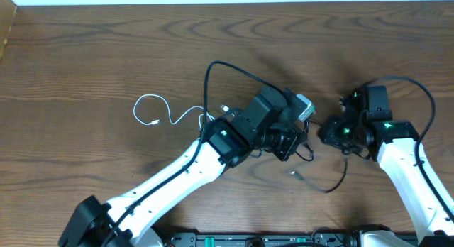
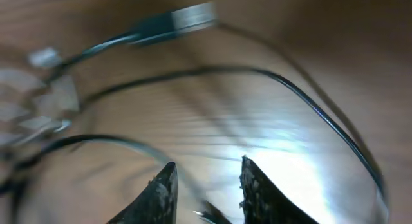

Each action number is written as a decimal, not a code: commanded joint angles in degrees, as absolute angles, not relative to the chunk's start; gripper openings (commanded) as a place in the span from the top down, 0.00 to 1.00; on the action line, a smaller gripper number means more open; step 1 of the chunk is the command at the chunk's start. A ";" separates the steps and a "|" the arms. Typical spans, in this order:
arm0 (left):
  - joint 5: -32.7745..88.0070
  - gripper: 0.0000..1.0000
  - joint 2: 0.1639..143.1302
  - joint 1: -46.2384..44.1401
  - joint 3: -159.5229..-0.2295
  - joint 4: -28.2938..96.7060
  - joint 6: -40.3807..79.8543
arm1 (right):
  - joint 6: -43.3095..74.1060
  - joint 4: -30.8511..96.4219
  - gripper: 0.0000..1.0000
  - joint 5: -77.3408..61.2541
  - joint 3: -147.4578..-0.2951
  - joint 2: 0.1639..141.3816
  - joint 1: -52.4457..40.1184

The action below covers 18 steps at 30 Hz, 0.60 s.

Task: Untangle cables
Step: 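Grasp the black cables with both grippers close together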

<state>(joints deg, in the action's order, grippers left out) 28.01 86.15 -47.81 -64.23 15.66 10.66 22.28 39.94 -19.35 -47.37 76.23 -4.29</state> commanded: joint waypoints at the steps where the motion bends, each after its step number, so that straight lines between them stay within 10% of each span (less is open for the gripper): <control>1: 29.34 0.92 85.65 -47.64 -64.18 17.43 10.76 | 12.47 37.60 0.69 -38.87 -47.44 76.29 -4.23; 18: 40.18 0.93 85.60 -47.64 -64.20 7.29 16.43 | 12.08 31.99 0.47 -49.87 -47.44 76.29 -5.23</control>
